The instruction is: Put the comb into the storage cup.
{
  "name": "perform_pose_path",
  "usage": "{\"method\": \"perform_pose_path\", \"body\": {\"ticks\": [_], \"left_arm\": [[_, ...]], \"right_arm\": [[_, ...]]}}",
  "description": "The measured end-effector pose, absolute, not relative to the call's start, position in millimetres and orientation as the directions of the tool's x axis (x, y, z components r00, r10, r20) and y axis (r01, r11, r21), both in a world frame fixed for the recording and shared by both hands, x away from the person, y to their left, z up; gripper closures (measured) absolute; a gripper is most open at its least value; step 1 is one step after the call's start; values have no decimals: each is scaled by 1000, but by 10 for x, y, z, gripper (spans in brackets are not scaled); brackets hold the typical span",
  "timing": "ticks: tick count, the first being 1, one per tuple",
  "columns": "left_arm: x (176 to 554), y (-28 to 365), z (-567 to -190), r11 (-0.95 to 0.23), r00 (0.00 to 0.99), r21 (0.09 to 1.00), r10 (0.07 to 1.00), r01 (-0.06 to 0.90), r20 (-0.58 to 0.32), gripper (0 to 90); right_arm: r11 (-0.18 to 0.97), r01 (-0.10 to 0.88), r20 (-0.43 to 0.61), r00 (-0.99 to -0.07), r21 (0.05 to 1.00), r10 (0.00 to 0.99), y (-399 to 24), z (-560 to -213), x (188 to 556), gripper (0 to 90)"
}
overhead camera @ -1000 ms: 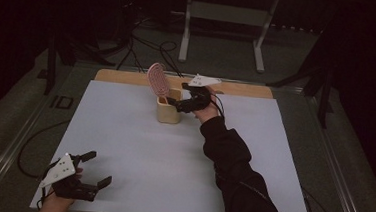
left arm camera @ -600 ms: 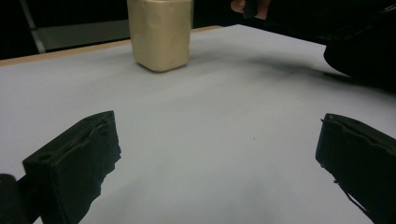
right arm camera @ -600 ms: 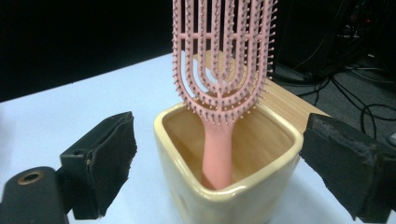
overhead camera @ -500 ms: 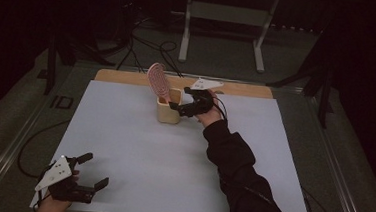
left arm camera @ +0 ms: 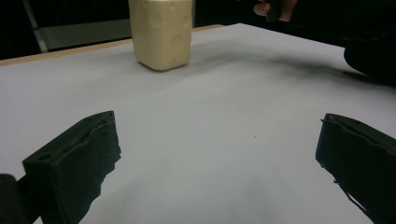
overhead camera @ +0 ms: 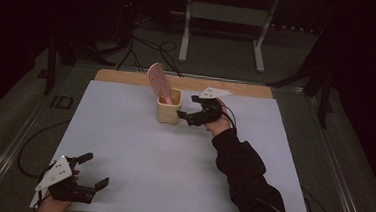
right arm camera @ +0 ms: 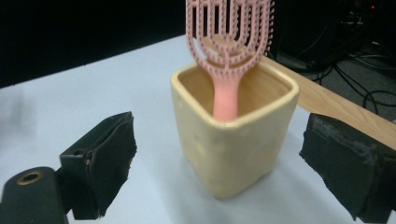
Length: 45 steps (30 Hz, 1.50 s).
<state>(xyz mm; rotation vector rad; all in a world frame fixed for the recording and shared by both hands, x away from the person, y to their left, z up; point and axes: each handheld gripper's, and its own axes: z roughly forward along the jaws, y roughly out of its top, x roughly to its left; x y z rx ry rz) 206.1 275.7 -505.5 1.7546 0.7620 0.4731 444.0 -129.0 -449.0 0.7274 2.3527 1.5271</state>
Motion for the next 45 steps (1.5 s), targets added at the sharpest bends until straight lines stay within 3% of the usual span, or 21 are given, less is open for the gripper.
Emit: {"method": "perform_pose_path", "body": {"ticks": [45], "left_arm": [[2052, 2757, -5050, -181, 709, 949, 703, 257, -57, 0]], "right_arm": [[302, 338, 126, -824, 891, 553, -2238, -4805, 3625, 97]]}}
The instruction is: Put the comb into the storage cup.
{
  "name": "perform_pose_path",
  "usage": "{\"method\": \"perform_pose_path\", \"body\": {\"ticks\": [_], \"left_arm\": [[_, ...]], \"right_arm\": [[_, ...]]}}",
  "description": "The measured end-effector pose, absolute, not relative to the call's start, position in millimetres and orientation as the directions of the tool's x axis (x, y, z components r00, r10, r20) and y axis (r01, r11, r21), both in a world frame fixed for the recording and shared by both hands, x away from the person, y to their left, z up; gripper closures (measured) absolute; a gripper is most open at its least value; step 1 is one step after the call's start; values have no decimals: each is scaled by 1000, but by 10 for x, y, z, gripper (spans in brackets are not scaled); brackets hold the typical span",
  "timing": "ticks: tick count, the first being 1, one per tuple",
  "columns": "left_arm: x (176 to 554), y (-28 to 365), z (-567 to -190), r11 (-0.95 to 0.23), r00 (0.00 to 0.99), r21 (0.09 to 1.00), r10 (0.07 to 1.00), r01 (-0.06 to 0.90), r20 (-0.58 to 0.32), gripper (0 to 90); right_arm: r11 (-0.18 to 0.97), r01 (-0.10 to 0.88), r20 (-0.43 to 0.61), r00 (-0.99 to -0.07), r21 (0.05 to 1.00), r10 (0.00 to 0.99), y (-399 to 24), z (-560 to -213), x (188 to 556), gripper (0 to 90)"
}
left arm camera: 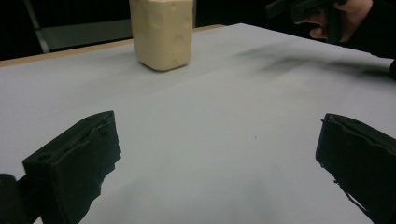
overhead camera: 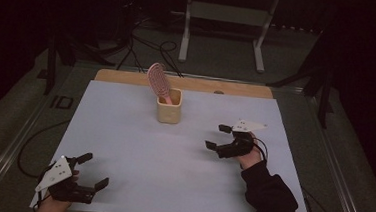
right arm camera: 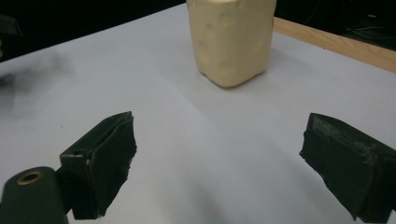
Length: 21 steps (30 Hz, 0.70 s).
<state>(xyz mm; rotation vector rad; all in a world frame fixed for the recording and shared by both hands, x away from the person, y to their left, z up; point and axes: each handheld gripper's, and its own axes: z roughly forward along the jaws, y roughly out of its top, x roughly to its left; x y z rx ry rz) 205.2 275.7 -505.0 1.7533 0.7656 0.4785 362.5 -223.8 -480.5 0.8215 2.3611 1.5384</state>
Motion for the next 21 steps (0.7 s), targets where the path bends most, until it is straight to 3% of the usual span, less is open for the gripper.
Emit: {"method": "perform_pose_path", "body": {"ticks": [21], "left_arm": [[2063, 2737, -5045, -185, 714, 950, 698, 252, -54, 0]], "right_arm": [[290, 359, 113, -778, 887, 617, -2652, -4838, 3101, 97]]}}
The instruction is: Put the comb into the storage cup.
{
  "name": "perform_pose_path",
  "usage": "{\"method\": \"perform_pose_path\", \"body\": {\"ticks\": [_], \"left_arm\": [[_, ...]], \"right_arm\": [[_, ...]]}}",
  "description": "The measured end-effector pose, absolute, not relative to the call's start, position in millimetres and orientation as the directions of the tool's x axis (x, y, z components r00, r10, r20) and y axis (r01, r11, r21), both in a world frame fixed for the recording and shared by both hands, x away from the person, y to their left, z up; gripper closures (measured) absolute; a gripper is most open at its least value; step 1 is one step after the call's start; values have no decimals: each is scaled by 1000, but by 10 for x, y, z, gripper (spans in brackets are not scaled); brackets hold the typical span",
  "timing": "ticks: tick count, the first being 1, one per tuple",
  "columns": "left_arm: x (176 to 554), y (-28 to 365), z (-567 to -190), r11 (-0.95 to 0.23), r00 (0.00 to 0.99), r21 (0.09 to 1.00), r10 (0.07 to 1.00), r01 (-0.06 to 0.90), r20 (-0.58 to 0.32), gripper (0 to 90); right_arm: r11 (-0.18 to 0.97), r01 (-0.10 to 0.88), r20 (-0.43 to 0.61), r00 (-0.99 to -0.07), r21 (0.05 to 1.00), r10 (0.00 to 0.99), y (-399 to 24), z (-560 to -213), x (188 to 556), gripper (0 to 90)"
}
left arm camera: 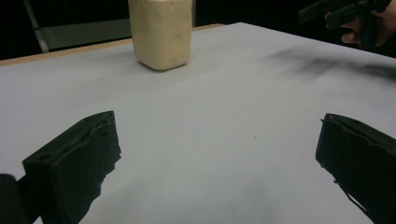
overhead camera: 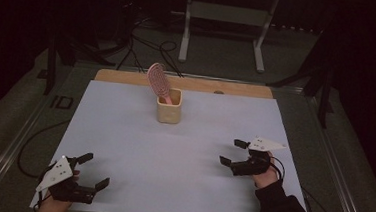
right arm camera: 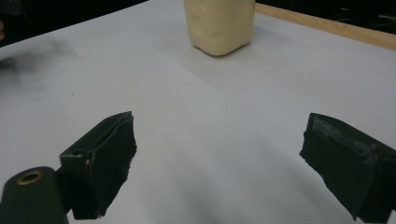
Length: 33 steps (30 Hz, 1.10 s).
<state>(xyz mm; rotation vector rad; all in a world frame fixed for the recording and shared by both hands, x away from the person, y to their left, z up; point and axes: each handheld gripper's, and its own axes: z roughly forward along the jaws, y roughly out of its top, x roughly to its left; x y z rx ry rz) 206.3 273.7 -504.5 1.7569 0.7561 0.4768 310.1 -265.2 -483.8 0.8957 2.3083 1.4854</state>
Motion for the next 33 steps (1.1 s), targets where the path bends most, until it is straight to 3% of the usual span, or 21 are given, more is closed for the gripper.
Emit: {"method": "perform_pose_path", "body": {"ticks": [17, 33], "left_arm": [[2207, 2637, -5047, -195, 751, 951, 658, 241, -55, 0], [2204, 2630, -5060, -201, 748, 948, 661, 246, -54, 0]], "right_arm": [[252, 355, 92, -721, 900, 687, -2908, -4907, 2689, 97], [214, 416, 134, -664, 884, 736, -3163, -5084, 2452, 97]]}}
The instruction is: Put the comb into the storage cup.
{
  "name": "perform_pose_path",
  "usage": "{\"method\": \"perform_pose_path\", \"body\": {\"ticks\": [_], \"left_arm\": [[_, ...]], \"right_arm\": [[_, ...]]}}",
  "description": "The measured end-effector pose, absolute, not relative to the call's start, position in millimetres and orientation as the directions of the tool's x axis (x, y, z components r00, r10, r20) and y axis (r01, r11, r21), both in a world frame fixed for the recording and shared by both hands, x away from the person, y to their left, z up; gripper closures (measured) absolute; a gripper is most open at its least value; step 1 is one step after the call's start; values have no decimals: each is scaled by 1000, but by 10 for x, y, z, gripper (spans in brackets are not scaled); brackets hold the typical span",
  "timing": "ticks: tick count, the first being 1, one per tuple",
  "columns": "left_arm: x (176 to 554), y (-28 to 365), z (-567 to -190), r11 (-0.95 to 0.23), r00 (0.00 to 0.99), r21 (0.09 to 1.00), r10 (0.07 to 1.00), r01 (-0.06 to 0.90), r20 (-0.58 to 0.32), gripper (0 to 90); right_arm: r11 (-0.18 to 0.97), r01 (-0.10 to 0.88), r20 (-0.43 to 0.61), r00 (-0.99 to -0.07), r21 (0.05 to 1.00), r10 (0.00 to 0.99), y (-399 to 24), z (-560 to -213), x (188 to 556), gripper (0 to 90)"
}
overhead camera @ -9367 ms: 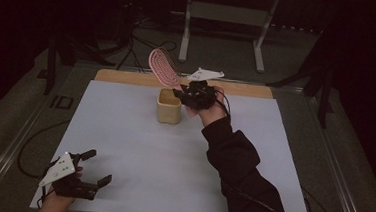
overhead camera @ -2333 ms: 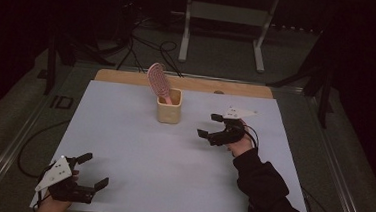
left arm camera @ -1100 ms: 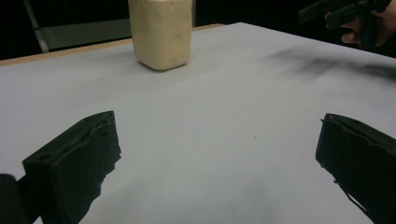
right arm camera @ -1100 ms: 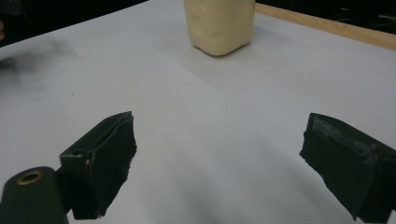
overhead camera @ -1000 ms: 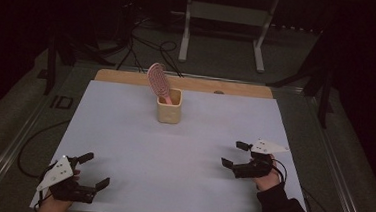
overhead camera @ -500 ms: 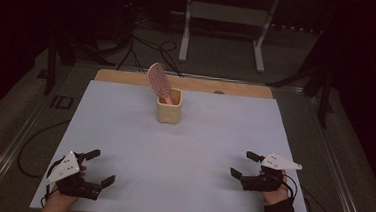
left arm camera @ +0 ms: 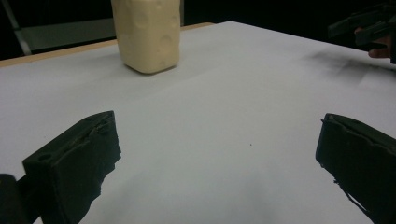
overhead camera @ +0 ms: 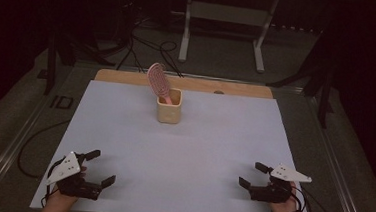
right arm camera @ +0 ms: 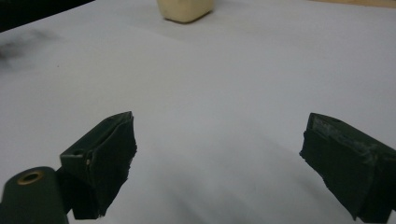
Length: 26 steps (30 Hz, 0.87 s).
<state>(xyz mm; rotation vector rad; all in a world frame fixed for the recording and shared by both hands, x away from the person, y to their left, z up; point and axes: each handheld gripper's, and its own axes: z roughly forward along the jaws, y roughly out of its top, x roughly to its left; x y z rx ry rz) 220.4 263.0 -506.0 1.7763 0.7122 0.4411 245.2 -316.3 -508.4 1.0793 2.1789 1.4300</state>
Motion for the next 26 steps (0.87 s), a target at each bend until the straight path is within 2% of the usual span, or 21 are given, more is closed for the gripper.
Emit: {"method": "perform_pose_path", "body": {"ticks": [3, 10, 26], "left_arm": [[2205, 2632, -5072, -205, 749, 946, 661, 251, -55, 0], [2183, 2644, -5070, -204, 744, 946, 665, 252, -55, 0], [2153, 2660, -5074, -206, 736, 945, 675, 256, -52, 0]], "right_arm": [[214, 398, 119, -664, 892, 738, -3151, -5115, 2501, 97], [208, 420, 127, -642, 884, 756, -3176, -5145, 2587, 97], [213, 429, 139, -654, 878, 744, -3146, -5163, 2623, 97]]}}
